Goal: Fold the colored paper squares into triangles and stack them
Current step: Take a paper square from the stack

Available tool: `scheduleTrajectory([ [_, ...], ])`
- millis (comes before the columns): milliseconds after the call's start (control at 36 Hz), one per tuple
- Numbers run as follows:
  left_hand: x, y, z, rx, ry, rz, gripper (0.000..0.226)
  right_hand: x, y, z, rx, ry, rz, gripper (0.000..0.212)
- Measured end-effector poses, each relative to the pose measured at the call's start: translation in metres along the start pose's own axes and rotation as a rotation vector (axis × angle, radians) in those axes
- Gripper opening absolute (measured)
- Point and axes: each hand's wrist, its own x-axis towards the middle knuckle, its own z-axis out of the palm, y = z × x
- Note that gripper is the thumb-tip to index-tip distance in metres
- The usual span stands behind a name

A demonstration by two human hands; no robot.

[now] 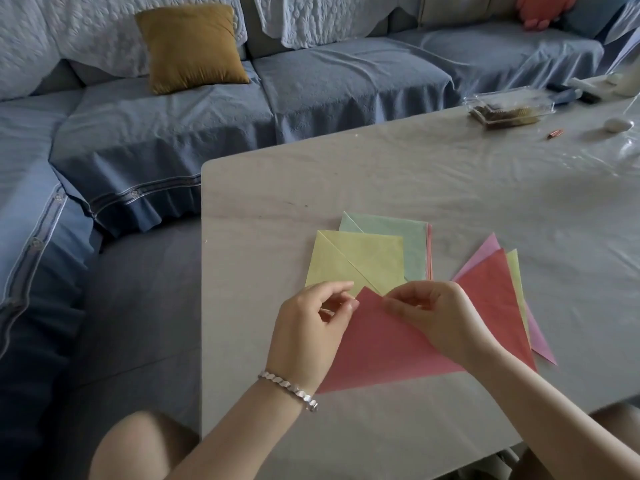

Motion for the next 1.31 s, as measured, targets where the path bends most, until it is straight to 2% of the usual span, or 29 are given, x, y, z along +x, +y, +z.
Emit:
scheduleTrajectory([
  [139,0.008,0.002,-0.005,0.107,-0.218,0.053,0.013,0.0,-0.004,-0.005,-0.228,-0.146,-0.124,0.019],
  [222,0.01,0.0,-0.007,0.099,-0.34,0.012,0.012,0.004,-0.008,-0.01,-0.353,-0.22,-0.199,0.003],
  [306,0.006,-0.002,-0.007,0.078,-0.389,-0.034,0.008,0.014,-0.007,-0.01,-0.531,-0.319,-0.269,0.014],
  [333,0.005,-0.004,-0.006,0.061,-0.387,-0.055,0.008,0.017,-0.007,-0.008,-0.594,-0.307,-0.344,0.017],
  [389,0.004,-0.011,-0.004,0.035,-0.327,-0.119,0.011,0.023,0.0,-0.001,-0.703,-0.145,-0.579,0.023],
  [444,0.005,-0.021,-0.001,-0.008,-0.213,-0.252,0.019,0.025,0.007,0.01,-0.768,0.006,-0.676,0.026],
  [472,0.005,-0.028,0.001,-0.055,-0.162,-0.339,0.023,0.025,0.012,0.016,-0.774,0.014,-0.682,0.026],
  [556,0.004,-0.05,0.007,-0.165,-0.052,-0.545,0.026,0.019,0.029,0.038,-0.727,-0.133,-0.661,0.031],
  [667,-0.001,-0.077,0.014,-0.051,-0.029,-0.607,0.028,0.007,0.062,0.062,-0.907,-0.292,-0.527,0.041],
  [778,-0.004,-0.085,0.016,-0.041,-0.058,-0.653,0.025,-0.002,0.086,0.066,-0.967,-0.265,-0.367,0.05],
  [917,-0.003,-0.09,0.017,-0.023,-0.081,-0.646,0.023,0.009,0.095,0.059,-1.093,-0.091,-0.342,0.047],
  [1000,-0.002,-0.091,0.016,-0.005,-0.097,-0.618,0.022,0.024,0.092,0.057,-1.156,-0.039,-0.343,0.068],
  [1028,-0.002,-0.091,0.016,-0.001,-0.098,-0.609,0.021,0.031,0.093,0.057,-1.175,-0.033,-0.346,0.068],
  [1111,-0.002,-0.094,0.017,0.009,-0.097,-0.599,0.023,0.051,0.088,0.057,-1.223,-0.054,-0.317,0.029],
  [1139,-0.002,-0.094,0.017,0.014,-0.1,-0.598,0.024,0.057,0.083,0.057,-1.224,-0.05,-0.303,0.03],
  [1194,-0.001,-0.096,0.017,0.02,-0.111,-0.594,0.023,0.067,0.076,0.058,-1.193,-0.107,-0.263,0.049],
  [1250,-0.001,-0.097,0.017,0.024,-0.119,-0.59,0.022,0.078,0.072,0.057,-1.199,-0.197,-0.248,0.049],
  [1306,-0.002,-0.097,0.017,0.019,-0.123,-0.59,0.019,0.089,0.067,0.056,-1.161,-0.216,-0.203,0.047],
])
